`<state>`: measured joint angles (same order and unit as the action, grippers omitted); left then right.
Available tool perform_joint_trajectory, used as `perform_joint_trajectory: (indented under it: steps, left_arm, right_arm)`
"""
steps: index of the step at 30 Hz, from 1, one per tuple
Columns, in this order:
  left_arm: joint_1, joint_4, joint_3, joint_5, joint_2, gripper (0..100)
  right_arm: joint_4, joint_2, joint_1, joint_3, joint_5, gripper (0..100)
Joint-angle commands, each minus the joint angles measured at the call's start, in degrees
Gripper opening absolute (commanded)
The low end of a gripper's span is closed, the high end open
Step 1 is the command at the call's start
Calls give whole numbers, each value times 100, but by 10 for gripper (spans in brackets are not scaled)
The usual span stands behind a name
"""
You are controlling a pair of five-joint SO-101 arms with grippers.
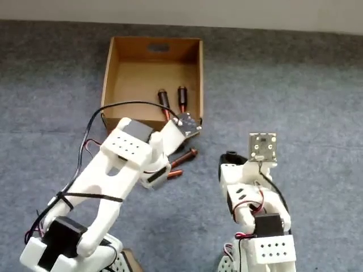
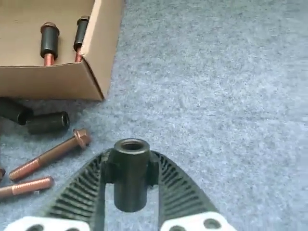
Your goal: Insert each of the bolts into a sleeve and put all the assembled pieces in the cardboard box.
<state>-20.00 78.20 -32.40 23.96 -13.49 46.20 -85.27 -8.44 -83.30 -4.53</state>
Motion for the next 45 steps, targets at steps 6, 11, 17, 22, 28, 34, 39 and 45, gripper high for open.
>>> perform_joint_trajectory:
  steps: [6, 11, 17, 22, 28, 34, 39, 45]
  left_arm:
    - [127, -870, -629, 369, -4, 181]
    - [497, -1125, -787, 571, -4, 181]
    - [479, -1477, -778, 598, -4, 182]
    - [470, -1521, -760, 598, 224, 182]
    - [462, -1495, -171, 607, 1604, 182]
    - [462, -1495, -75, 615, 1974, 178]
    - [435, -1495, -40, 615, 1965, 179]
    - [-66, -1512, 22, 589, 1965, 179]
  right_arm:
    - [13, -75, 347, 48, -62, 6]
    - [13, -75, 338, 48, -62, 6]
    - [13, -75, 330, 40, -62, 6]
    - [13, -66, 330, 40, -62, 6]
    - [13, -66, 330, 40, -62, 6]
    - [13, -57, 330, 31, -62, 6]
    - [13, -57, 330, 31, -62, 6]
    - [-4, -75, 330, -48, -62, 6]
